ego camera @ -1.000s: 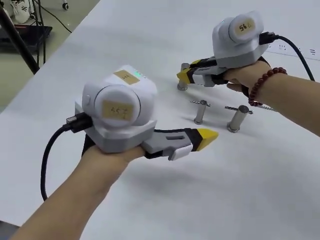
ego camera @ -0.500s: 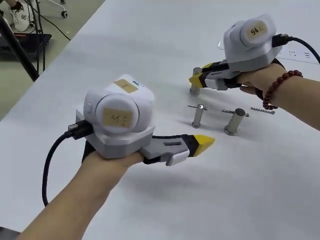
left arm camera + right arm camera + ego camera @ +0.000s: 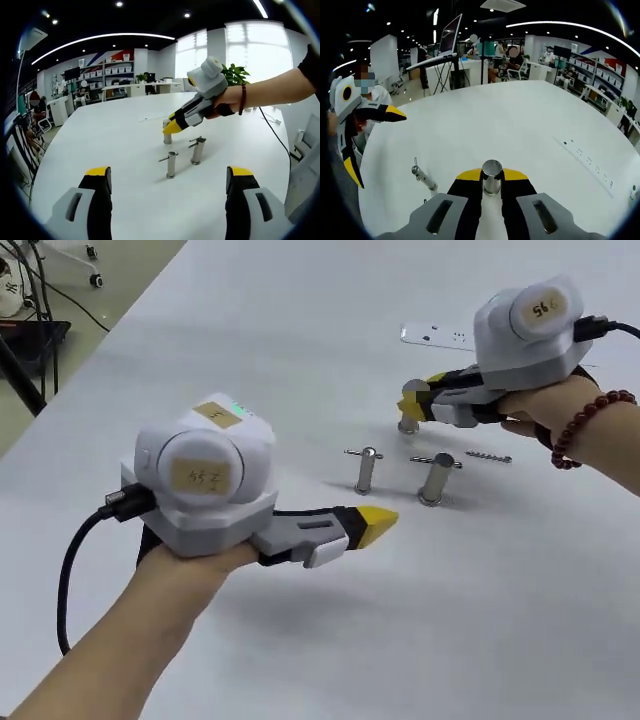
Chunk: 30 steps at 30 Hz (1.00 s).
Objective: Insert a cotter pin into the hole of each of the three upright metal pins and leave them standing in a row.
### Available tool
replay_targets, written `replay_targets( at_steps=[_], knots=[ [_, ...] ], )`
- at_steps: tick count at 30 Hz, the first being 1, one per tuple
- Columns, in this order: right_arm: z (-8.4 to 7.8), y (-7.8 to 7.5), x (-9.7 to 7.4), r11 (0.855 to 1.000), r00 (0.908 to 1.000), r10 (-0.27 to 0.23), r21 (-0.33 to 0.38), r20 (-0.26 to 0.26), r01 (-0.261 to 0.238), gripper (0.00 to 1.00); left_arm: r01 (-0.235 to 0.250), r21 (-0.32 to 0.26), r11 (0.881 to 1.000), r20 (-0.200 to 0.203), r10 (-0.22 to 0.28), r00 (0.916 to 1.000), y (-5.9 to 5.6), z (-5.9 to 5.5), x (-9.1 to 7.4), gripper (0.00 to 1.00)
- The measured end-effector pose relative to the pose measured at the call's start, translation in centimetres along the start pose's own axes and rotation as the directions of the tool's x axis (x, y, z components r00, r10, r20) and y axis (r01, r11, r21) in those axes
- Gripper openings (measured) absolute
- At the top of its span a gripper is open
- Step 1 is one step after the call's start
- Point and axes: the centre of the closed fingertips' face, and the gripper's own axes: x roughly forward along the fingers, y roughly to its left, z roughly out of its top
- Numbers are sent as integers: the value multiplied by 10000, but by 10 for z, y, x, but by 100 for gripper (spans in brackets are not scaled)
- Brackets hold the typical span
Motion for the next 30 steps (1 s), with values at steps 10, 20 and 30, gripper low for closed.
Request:
replay_targets(
  at_steps=[10, 20, 30],
  knots=[
    [-17, -10, -25, 9995, 9994, -328, -37, -108, 328, 8, 140, 48, 9999, 15, -140, 9999, -3, 0, 0, 94],
    [-33, -14, -50, 9977, 9975, -671, -16, -201, 670, 8, 305, 146, 9994, -74, -304, 9995, -9, -2, 0, 95],
    [-46, -5, -71, 9942, 9950, -988, 420, -124, 992, 8, 382, 197, 9991, -71, -381, 9992, -12, -2, 0, 95]
  ],
)
